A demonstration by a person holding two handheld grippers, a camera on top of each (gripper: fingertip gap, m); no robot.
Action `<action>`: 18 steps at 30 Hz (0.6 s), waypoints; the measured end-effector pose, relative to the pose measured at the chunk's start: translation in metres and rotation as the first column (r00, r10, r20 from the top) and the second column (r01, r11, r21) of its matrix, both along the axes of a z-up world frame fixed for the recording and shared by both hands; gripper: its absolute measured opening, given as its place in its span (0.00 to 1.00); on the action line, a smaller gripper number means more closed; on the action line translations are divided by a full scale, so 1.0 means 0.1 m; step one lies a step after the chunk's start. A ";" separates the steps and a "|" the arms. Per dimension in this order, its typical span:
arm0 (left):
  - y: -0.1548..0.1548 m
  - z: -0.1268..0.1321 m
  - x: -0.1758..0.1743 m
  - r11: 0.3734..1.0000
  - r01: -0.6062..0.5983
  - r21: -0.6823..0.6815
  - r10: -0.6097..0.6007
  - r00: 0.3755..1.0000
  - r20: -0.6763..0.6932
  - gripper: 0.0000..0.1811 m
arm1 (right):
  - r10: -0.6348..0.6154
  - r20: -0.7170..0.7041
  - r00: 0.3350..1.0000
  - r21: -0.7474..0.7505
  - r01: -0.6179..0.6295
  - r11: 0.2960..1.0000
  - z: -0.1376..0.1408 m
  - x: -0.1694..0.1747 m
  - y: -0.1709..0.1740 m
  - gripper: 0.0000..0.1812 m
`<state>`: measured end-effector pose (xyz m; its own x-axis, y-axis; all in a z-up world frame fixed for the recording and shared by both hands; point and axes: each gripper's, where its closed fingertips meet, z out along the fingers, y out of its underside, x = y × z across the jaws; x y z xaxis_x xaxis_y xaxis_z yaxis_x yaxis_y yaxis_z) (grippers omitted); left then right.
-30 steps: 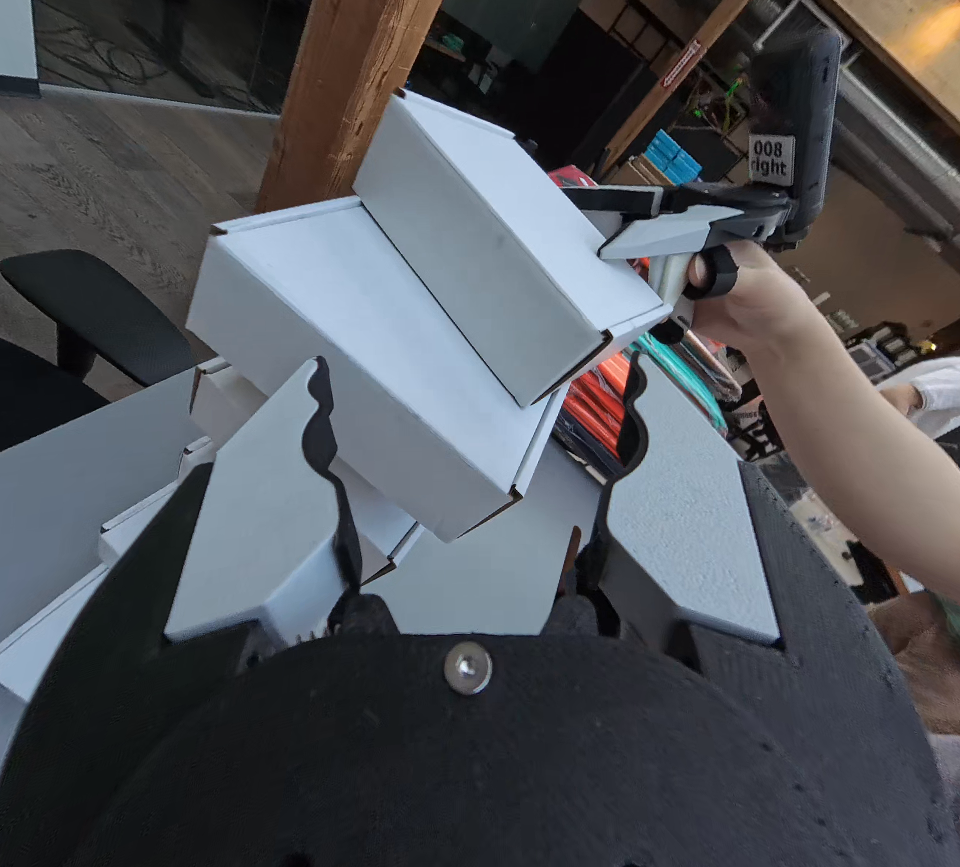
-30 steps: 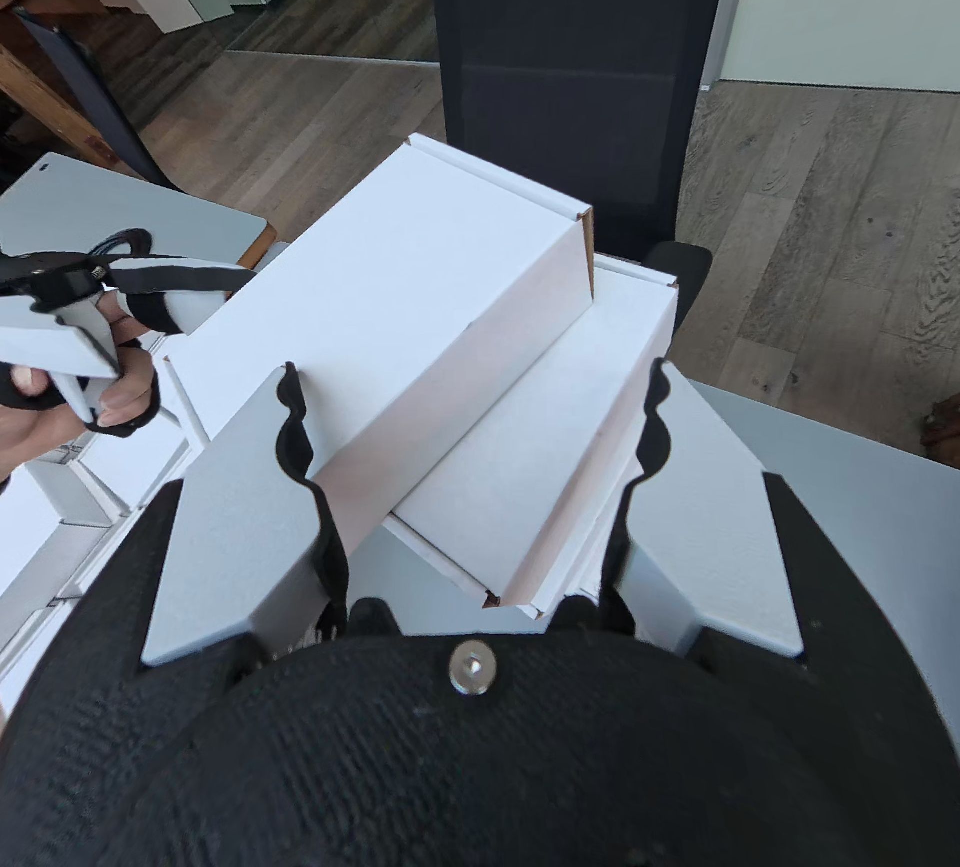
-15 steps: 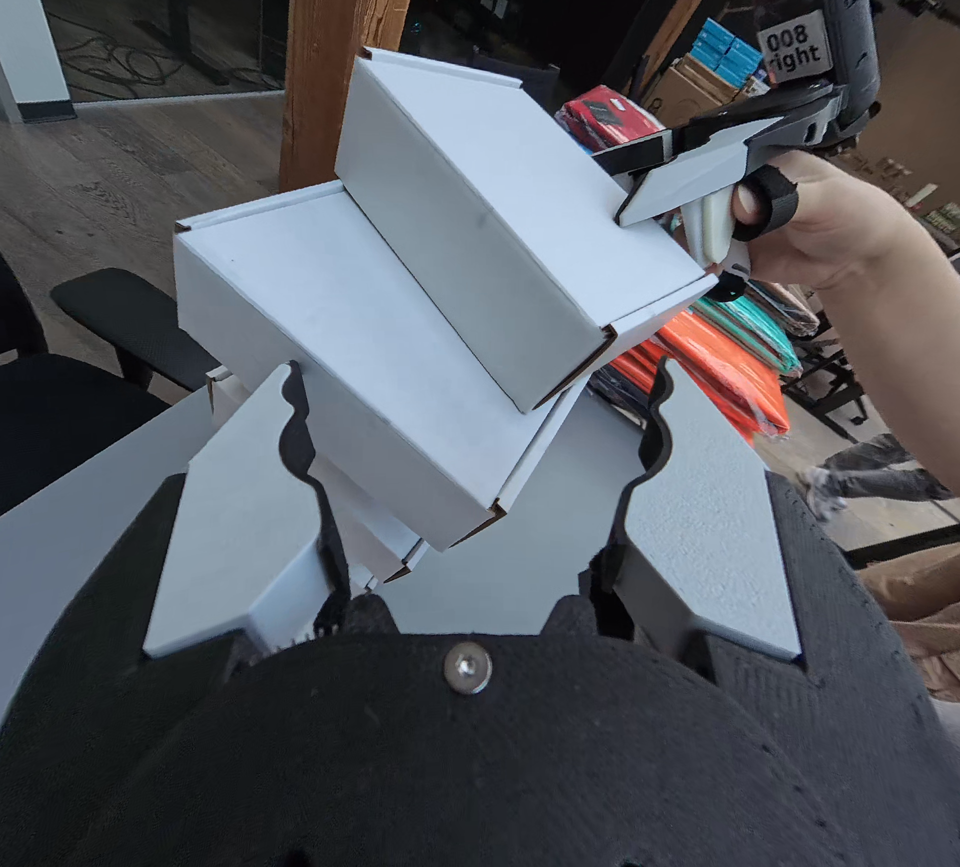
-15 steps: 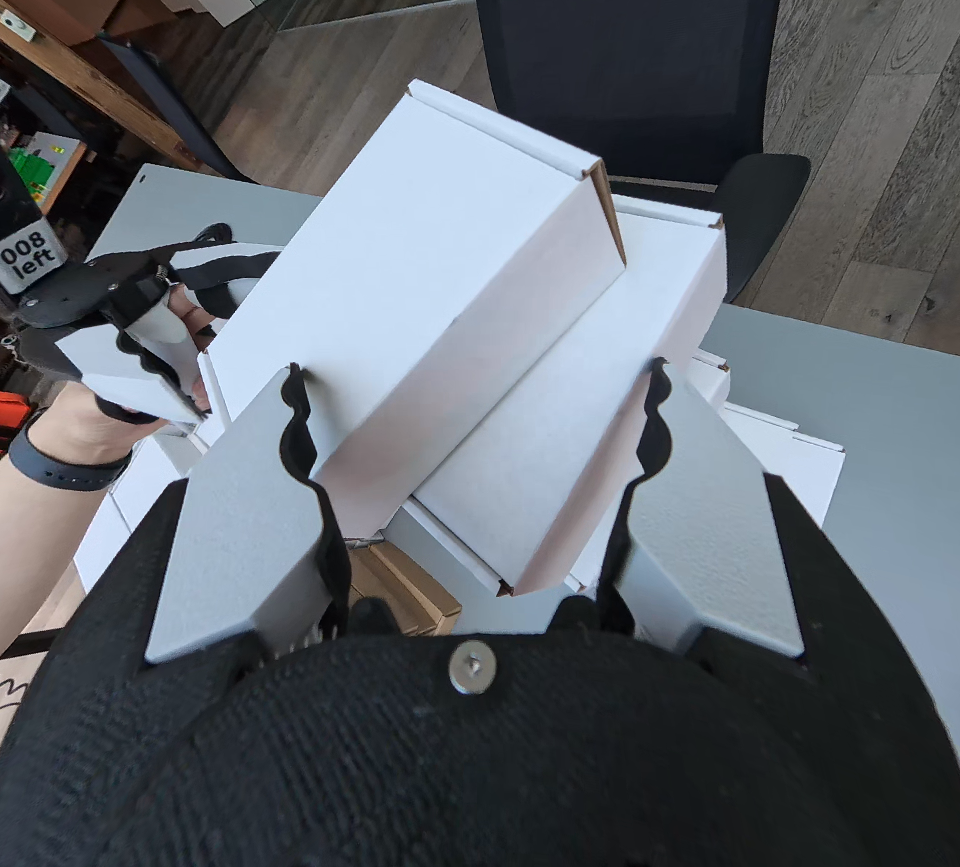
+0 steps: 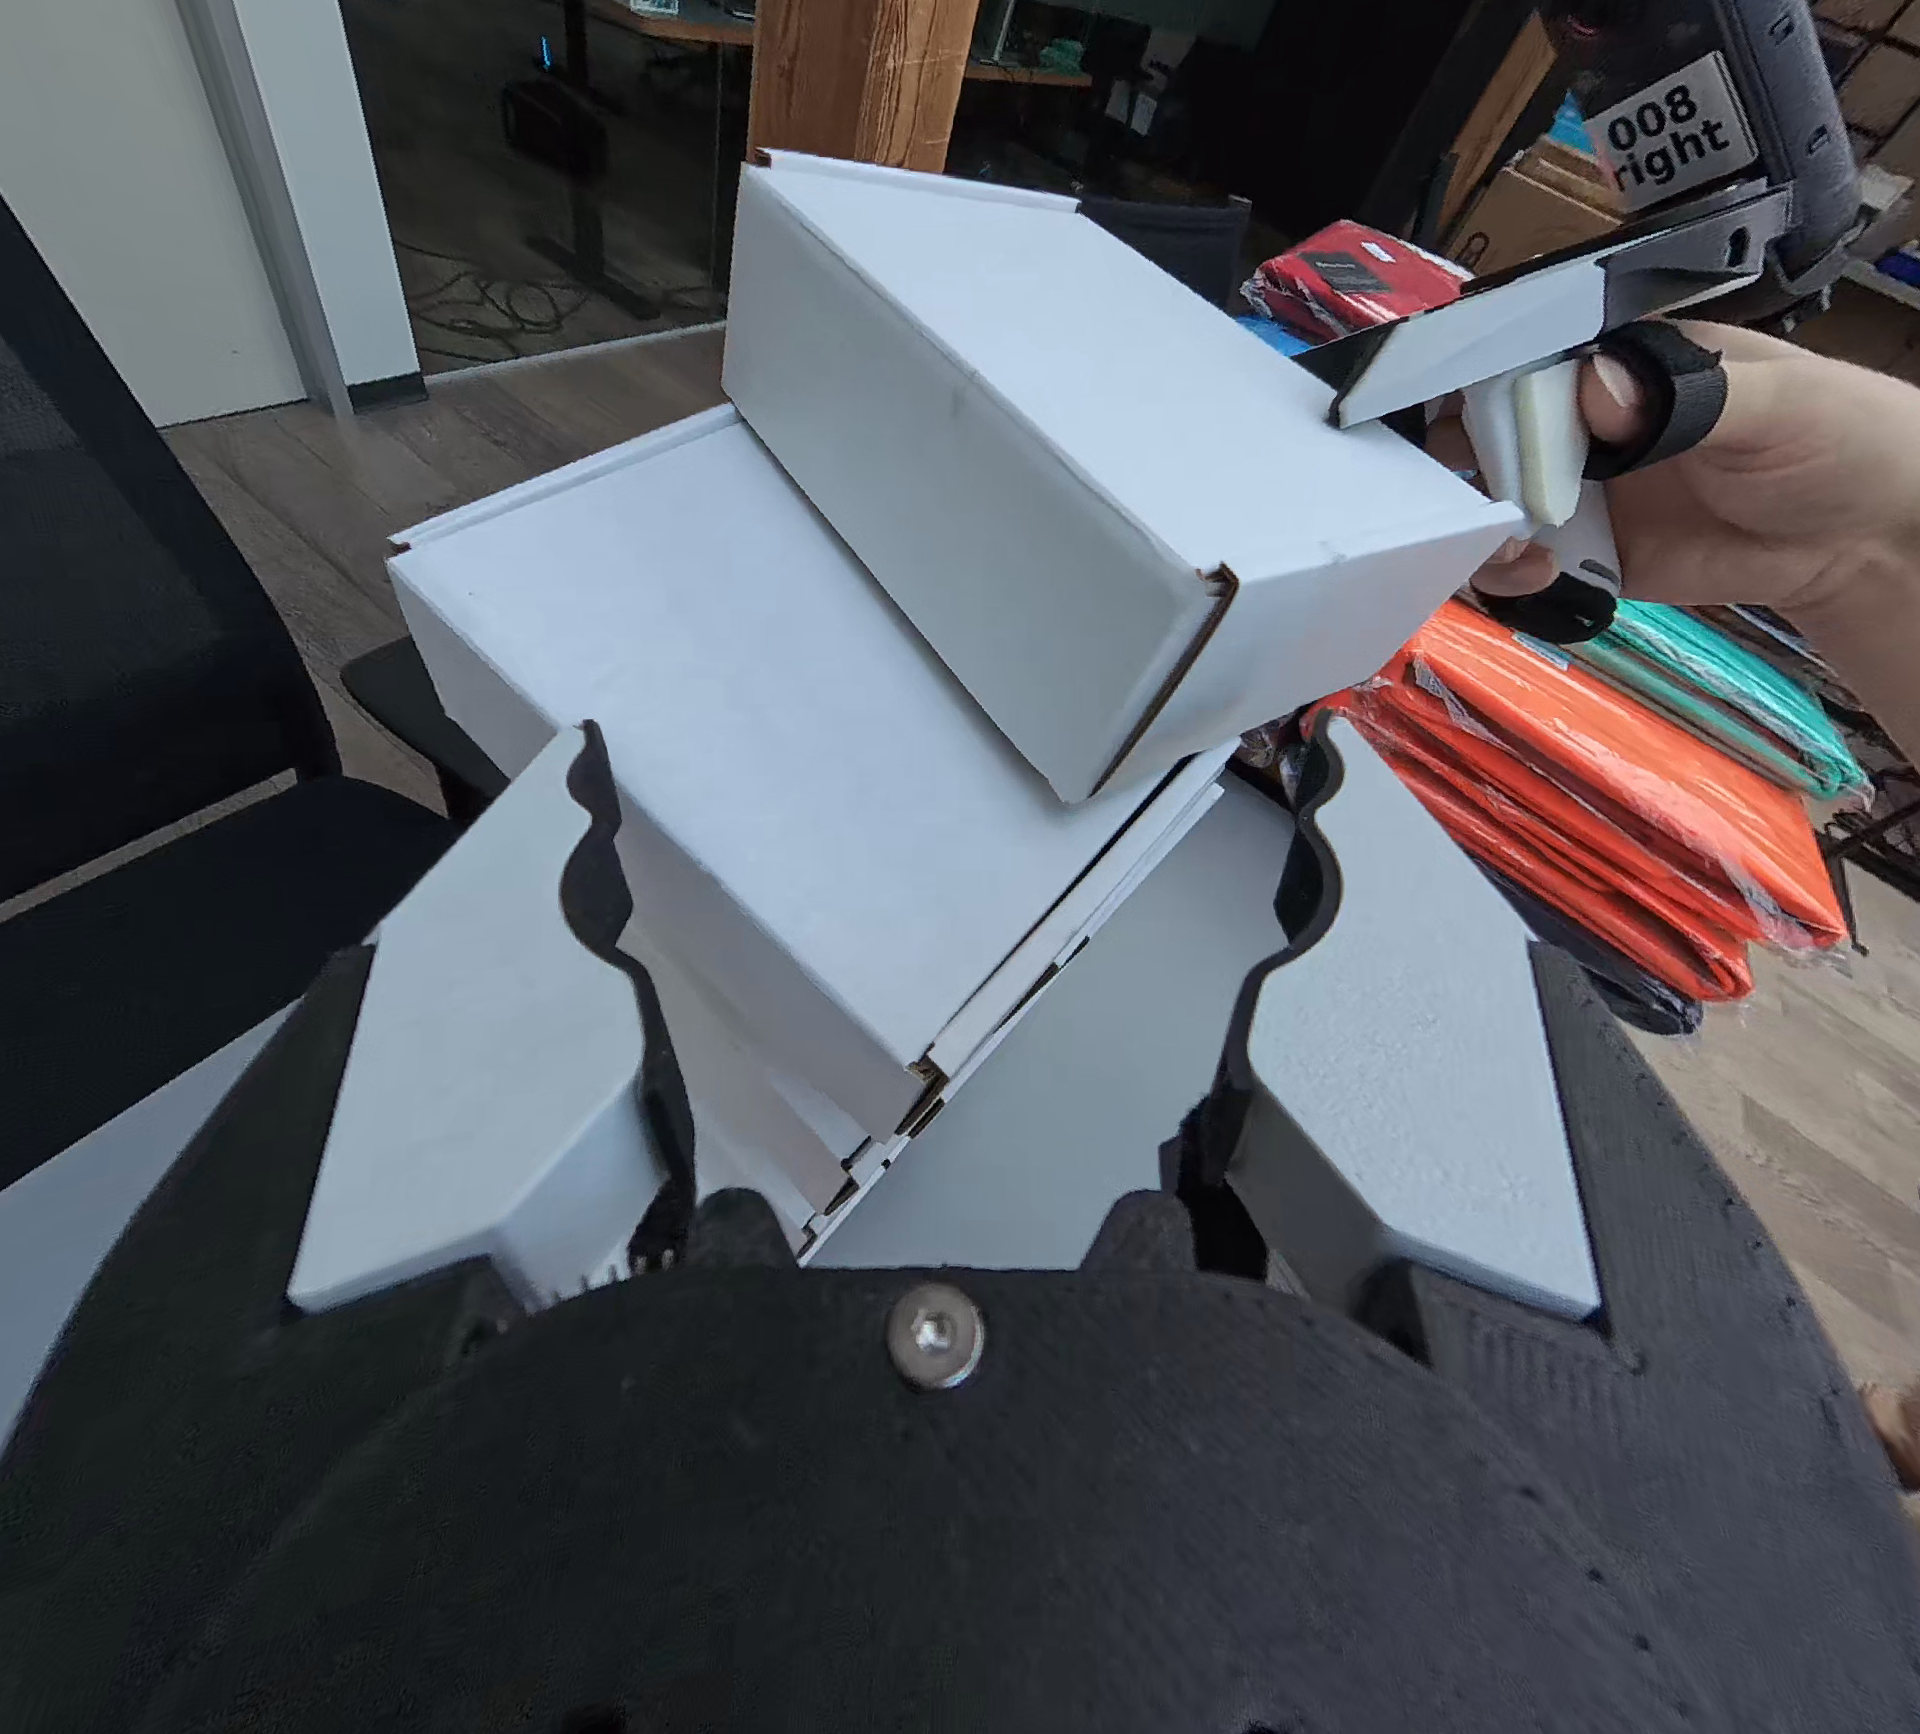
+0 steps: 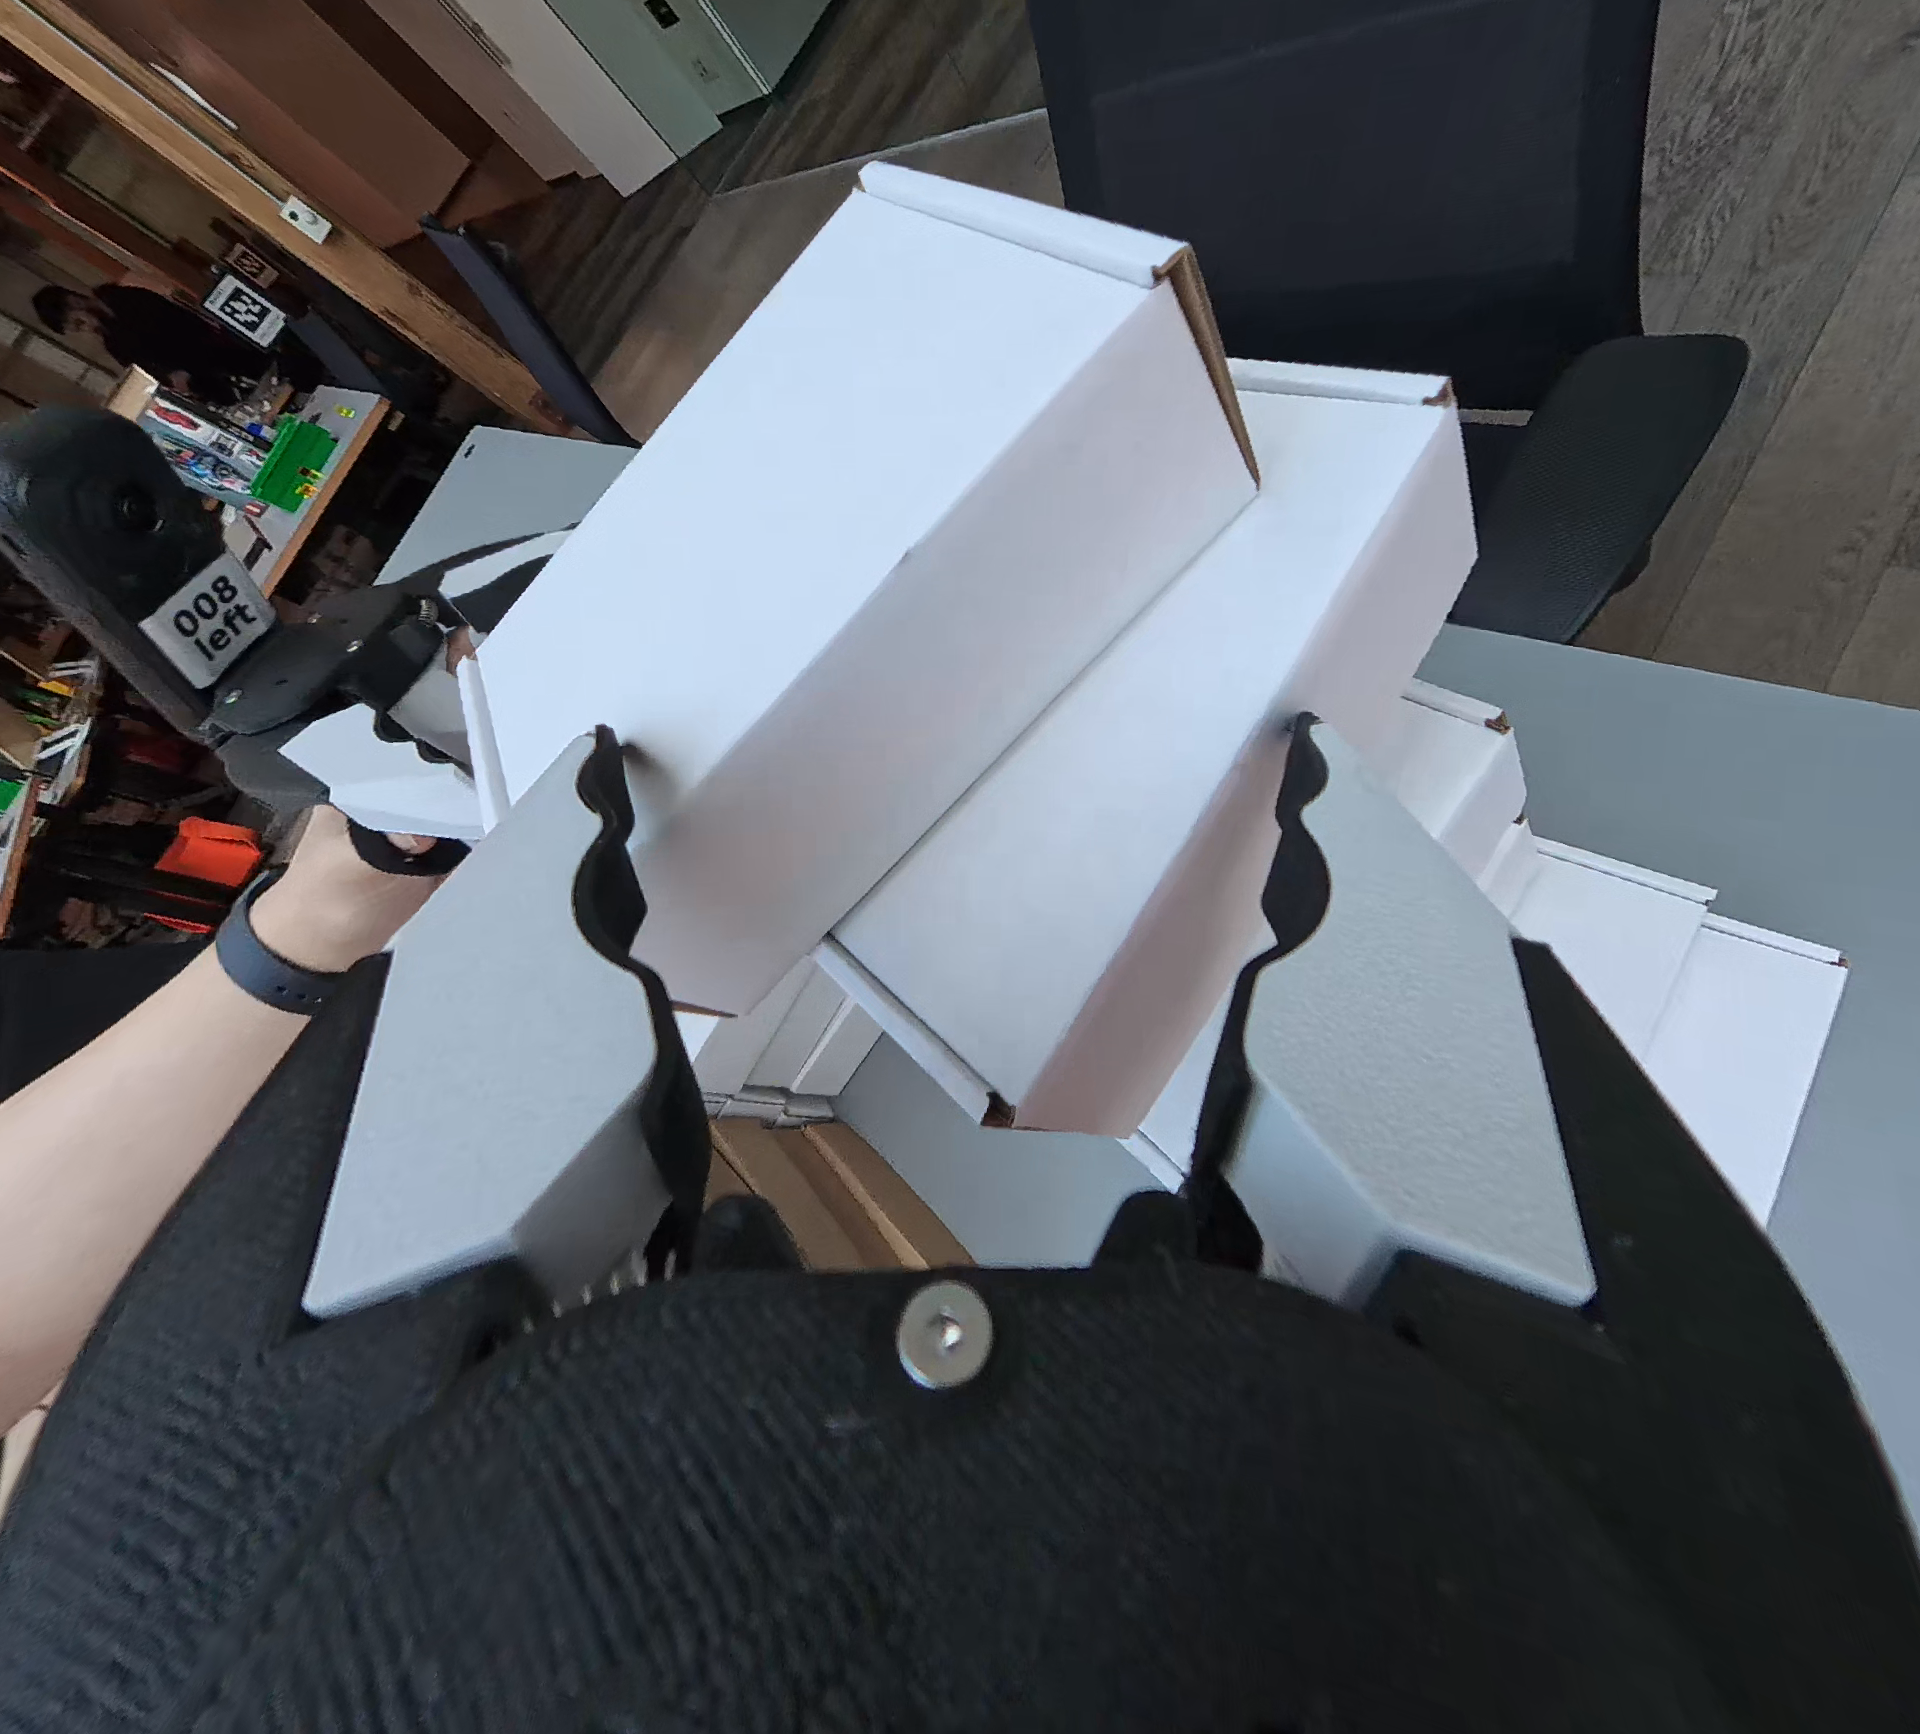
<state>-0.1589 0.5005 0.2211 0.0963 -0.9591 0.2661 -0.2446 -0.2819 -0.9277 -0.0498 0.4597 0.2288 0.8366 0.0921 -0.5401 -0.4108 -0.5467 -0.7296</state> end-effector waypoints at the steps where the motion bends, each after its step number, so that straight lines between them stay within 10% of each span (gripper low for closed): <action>1: 0.00 0.00 0.00 1.000 0.005 -0.013 -0.005 1.000 0.009 0.71 | -0.003 0.007 1.000 0.010 0.003 1.000 0.01 0.01 -0.01 0.67; 8: 0.00 0.05 -0.02 0.994 0.052 -0.095 -0.048 0.998 0.044 0.65 | 0.046 0.008 0.999 0.216 -0.047 0.975 0.19 0.01 -0.10 0.66; 18: -0.08 -0.26 0.03 0.944 0.112 0.312 -0.030 0.966 -0.257 0.65 | 0.159 0.533 0.831 0.165 -0.286 0.944 -0.36 -0.03 -0.34 0.64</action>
